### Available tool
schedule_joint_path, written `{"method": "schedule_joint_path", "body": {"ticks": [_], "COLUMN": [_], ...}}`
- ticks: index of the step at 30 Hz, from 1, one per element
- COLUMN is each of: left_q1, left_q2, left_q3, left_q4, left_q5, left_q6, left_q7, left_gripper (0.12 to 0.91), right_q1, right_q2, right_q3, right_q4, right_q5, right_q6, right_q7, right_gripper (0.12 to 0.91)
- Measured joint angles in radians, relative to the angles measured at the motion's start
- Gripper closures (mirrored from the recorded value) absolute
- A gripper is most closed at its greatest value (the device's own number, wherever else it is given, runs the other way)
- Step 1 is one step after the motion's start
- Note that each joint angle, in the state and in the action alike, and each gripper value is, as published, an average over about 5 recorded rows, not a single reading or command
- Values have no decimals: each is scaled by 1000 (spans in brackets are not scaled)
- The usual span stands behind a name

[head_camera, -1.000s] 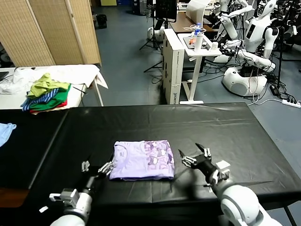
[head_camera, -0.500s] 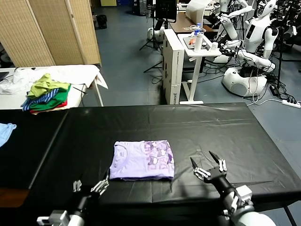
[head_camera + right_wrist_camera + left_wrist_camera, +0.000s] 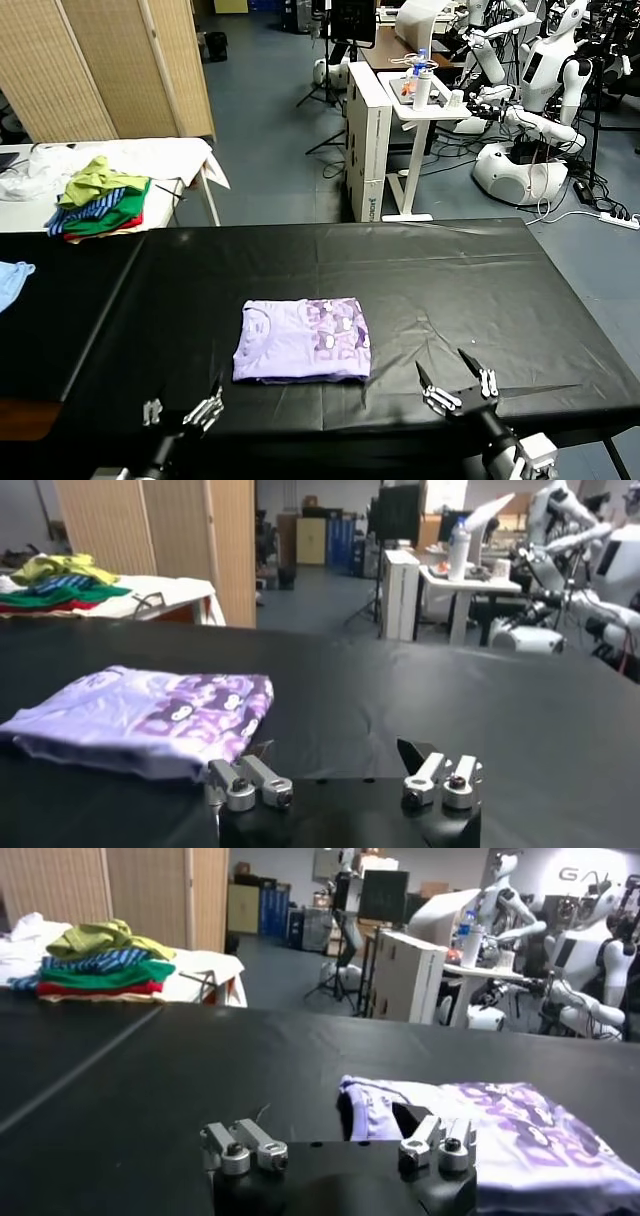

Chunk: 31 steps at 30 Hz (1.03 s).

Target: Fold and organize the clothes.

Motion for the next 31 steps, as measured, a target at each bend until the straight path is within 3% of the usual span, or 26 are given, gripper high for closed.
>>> {"method": "schedule_joint_path", "body": {"ticks": [10, 18, 31], "left_q1": [37, 52, 59], "left_q2": [11, 7, 11], "left_q3": [-1, 2, 2], "left_q4": [-10, -16, -20], "left_q5": [10, 23, 25], "left_q6": [-12, 12, 20], "left_q7": [-1, -7, -7], "left_gripper": [123, 123, 123], "right_q1": [-102, -176, -204], "right_q2": [38, 67, 75], "right_q3": [10, 10, 7], "right_q4": [30, 47, 42], "right_q5": [-16, -36, -28], "right_q6": [4, 3, -17], "right_q7": [4, 25, 30], "right_gripper": [118, 118, 118]}}
